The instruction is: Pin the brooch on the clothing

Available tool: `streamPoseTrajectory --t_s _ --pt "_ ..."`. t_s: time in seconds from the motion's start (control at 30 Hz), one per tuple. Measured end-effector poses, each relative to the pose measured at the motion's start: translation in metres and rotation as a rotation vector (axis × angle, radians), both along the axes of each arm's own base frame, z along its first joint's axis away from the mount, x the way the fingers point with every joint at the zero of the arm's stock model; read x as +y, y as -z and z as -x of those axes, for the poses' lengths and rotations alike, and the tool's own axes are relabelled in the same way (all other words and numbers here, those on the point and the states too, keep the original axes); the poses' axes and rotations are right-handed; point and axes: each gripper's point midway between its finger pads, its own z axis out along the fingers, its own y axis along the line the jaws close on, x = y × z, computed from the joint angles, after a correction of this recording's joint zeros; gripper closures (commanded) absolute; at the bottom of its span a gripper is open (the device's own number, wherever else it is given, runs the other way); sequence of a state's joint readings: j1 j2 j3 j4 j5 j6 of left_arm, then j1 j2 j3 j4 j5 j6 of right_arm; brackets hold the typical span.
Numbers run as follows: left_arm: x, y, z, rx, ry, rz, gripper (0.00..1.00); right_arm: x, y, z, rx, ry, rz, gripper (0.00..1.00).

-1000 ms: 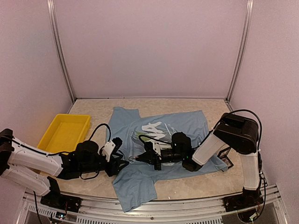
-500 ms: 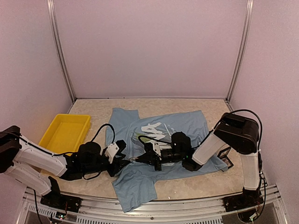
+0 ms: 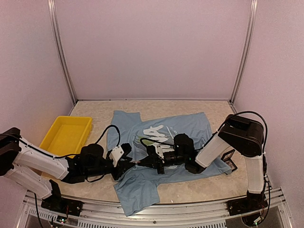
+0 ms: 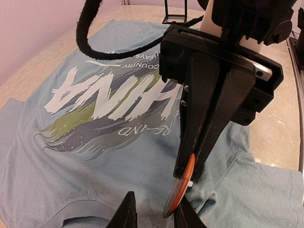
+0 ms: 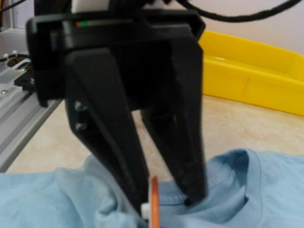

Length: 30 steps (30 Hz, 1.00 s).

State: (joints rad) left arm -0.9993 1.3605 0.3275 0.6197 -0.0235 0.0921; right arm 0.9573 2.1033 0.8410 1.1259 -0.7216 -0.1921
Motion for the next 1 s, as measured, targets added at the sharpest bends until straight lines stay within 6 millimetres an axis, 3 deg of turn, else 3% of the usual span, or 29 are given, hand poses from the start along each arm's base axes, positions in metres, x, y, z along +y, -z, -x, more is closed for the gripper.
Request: streamPoseTrajectory --t_s 0.13,0.27,0.47,0.6,0.8,1.0 --pt "-0.003 -0.002 0.004 0.002 0.024 -0.001 1.00 0.001 -0.001 -0.001 0.001 0.000 0.001 1.00" --pt "-0.006 0.001 0.009 0.008 0.050 -0.022 1.00 0.001 0.000 -0.002 0.010 0.001 0.008 1.00" --pt "-0.007 0.003 0.011 0.049 0.046 -0.029 1.00 0.000 0.002 -0.005 0.014 0.021 0.027 0.88" --pt "-0.007 -0.005 0.010 0.090 0.020 0.004 1.00 -0.007 -0.008 -0.008 -0.017 0.066 0.027 0.78" --pt "-0.006 -0.018 0.012 0.135 -0.008 0.051 1.00 -0.024 -0.024 -0.008 -0.054 0.143 0.023 0.74" --pt "-0.008 -0.021 0.010 0.170 -0.023 0.054 1.00 -0.023 -0.024 0.020 -0.052 0.106 0.006 0.73"
